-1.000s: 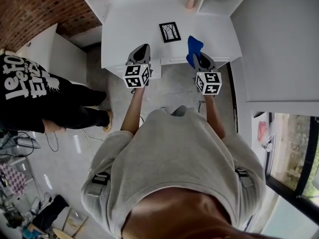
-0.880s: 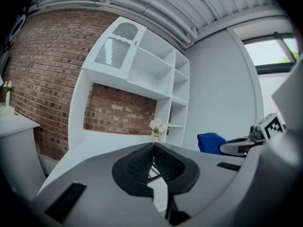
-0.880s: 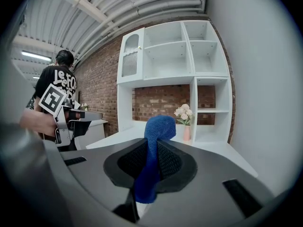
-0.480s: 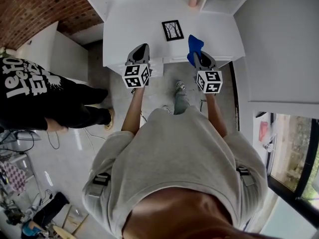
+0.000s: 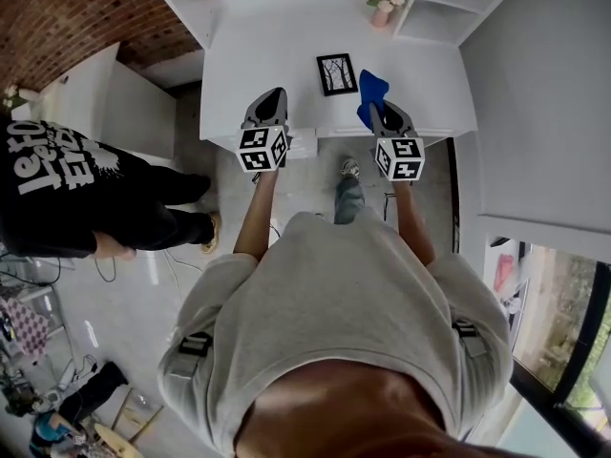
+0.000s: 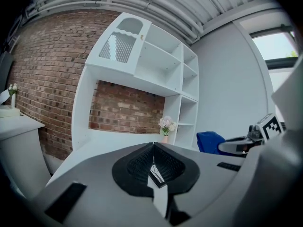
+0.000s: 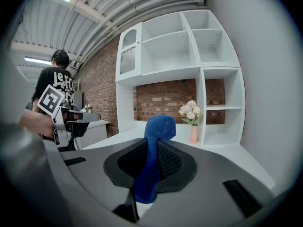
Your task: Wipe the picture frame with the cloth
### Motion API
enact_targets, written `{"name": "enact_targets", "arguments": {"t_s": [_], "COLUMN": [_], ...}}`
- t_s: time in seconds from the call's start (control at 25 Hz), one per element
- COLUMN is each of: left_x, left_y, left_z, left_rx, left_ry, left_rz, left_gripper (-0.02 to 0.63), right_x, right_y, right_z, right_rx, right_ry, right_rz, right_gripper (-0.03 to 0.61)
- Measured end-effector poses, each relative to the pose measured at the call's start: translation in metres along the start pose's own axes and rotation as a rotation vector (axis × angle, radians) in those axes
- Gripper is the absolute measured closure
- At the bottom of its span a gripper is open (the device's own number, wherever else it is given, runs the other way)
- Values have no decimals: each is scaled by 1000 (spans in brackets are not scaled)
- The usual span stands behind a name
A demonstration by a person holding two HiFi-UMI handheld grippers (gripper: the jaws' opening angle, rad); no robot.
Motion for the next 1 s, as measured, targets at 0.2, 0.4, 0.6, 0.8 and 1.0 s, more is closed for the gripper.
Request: {"name": "enact_targets", "arguments": {"t_s": [0.2, 0.4, 0.6, 0.8, 1.0], "left_x": [-7, -9, -16, -21, -25], "left_y": [10, 21, 33, 42, 43], "left_z": [-39, -76, -103, -127, -153], "left_rx": [-3, -4, -9, -12, -19], "left_ry": [10, 29, 65, 98, 123], "left_rz": [3, 1, 1, 2, 13], "left_gripper": [598, 598, 598, 597, 598], "right_x": [21, 42, 60, 77, 91], "right_y": [8, 16, 31, 41, 43], "right_z": [-33, -65, -96, -122, -146], "right_rx": [-4, -12, -10, -6, -15], "right_ry": [16, 49, 88, 117, 151], "right_rz": [-4, -1, 6, 5, 4], "right_gripper": [518, 518, 518, 518, 518]}}
Point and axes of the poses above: the fingertips, and each gripper's own axes: z backward along the fingers, x to its right, y out of its top, the point moved 2 cm from there along z, backward along the fingers, and after that the axes turned 8 degrees about -y, right-handed, at the moved point
